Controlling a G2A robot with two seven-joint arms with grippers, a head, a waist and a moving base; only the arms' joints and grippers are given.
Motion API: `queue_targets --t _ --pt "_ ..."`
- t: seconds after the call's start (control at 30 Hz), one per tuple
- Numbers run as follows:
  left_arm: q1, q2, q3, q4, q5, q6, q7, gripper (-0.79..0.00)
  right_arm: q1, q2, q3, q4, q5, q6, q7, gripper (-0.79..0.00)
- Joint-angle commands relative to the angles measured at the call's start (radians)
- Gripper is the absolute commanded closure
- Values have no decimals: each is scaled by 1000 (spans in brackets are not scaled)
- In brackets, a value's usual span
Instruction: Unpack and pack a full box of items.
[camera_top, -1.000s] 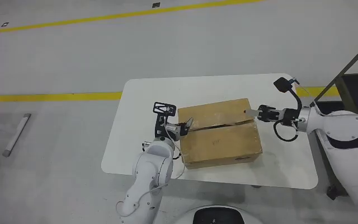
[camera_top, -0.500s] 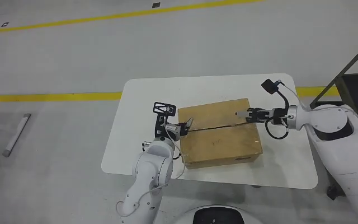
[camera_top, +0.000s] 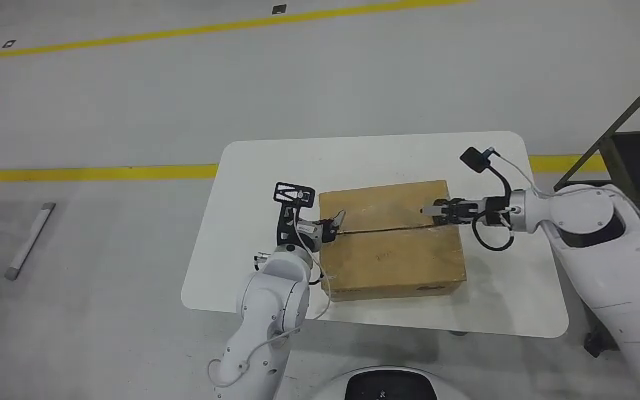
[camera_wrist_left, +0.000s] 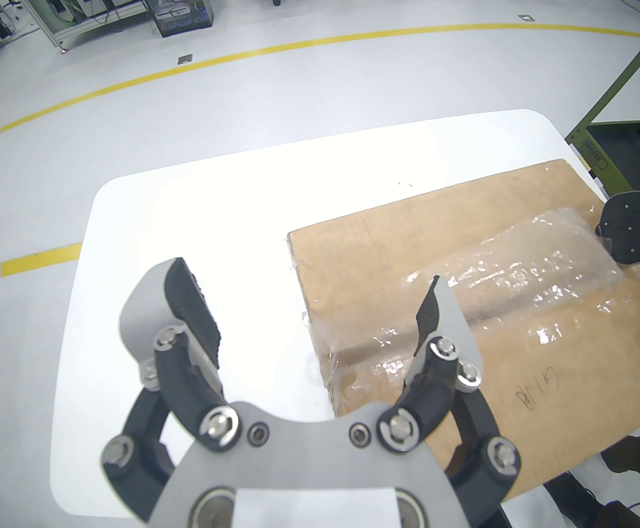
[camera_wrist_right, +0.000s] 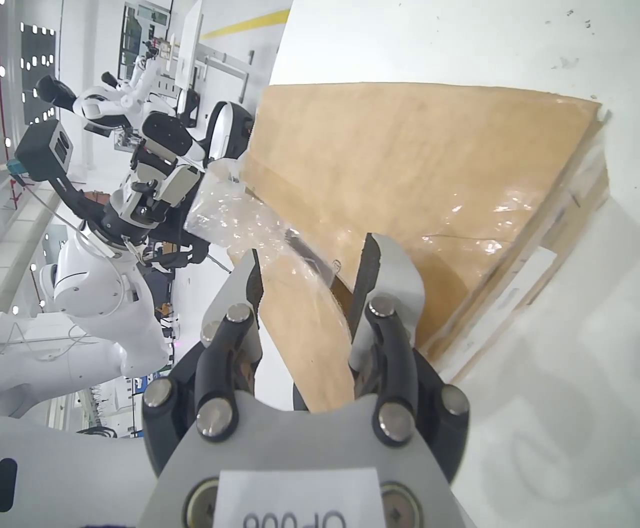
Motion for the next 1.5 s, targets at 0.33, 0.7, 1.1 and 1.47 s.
queue_targets --t 0.33,0.7,1.1,1.47 --pt "0 0 0 0 0 0 0 -785 53 -2 -54 52 -4 -35 -31 -431" --pt "2 0 -1 1 0 0 4 -785 124 -22 -164 122 21 -73 -49 -262" --pt "17 1 -9 -2 4 11 37 -785 130 -14 -147 103 112 -79 5 0" --pt "15 1 -13 0 0 13 39 -785 97 19 -81 2 205 -25 226 0"
